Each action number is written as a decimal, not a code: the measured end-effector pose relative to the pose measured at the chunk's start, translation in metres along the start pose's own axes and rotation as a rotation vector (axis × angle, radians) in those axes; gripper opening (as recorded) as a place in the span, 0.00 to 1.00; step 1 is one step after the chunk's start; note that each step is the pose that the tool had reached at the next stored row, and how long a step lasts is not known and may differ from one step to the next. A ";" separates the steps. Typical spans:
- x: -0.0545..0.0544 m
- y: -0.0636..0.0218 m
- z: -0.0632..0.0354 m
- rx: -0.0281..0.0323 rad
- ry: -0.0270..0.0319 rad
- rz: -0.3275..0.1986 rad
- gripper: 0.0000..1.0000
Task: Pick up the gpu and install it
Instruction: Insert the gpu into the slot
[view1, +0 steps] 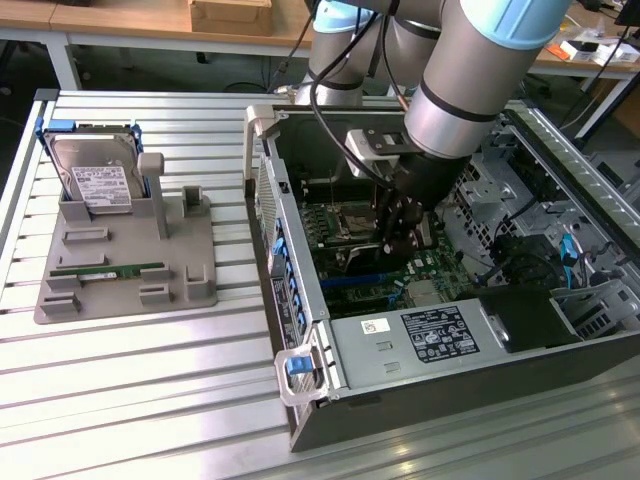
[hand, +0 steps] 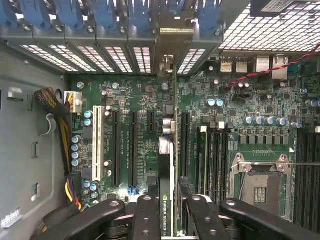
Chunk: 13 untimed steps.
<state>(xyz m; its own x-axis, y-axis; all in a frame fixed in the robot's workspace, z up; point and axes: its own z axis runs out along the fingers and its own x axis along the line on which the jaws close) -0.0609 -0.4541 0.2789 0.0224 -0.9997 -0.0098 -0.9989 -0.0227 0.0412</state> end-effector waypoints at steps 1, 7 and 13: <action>0.000 0.0000 0.0002 0.0000 -0.0001 0.000 0.26; 0.003 0.0001 0.0003 0.0004 -0.0016 0.030 0.26; 0.004 0.0001 0.0005 0.0006 -0.0028 0.058 0.26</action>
<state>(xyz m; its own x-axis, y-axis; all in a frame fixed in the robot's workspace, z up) -0.0609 -0.4582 0.2784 -0.0360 -0.9993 -0.0101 -0.9985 0.0355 0.0412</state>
